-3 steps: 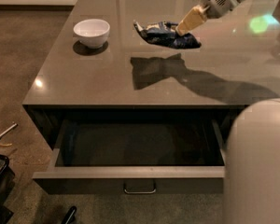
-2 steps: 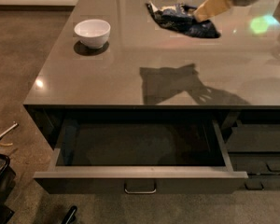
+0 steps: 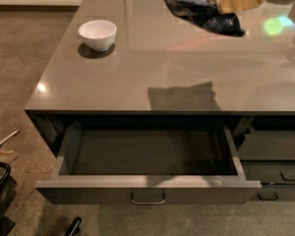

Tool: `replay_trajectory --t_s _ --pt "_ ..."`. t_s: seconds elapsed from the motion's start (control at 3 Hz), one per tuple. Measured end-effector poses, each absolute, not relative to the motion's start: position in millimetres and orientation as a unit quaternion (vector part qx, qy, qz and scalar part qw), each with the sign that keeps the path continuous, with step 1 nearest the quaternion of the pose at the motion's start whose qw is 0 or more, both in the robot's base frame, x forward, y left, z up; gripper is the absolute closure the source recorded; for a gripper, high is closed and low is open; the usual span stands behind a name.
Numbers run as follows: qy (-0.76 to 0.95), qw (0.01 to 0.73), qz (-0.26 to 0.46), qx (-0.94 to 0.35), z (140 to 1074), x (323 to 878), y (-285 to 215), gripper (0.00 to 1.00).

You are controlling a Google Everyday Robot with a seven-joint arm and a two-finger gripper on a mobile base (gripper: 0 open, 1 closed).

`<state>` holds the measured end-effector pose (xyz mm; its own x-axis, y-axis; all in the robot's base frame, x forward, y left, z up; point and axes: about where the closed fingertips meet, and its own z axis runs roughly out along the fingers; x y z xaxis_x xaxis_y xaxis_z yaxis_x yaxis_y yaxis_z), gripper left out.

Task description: Place blue chip bag into top drawer

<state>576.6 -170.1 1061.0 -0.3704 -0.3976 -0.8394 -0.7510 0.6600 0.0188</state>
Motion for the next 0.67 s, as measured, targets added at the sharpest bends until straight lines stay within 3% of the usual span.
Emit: replay_trajectory --t_s 0.67 --pt "0.807 0.417 0.235 -0.345 1035.0 562.7 -159.7 1.0"
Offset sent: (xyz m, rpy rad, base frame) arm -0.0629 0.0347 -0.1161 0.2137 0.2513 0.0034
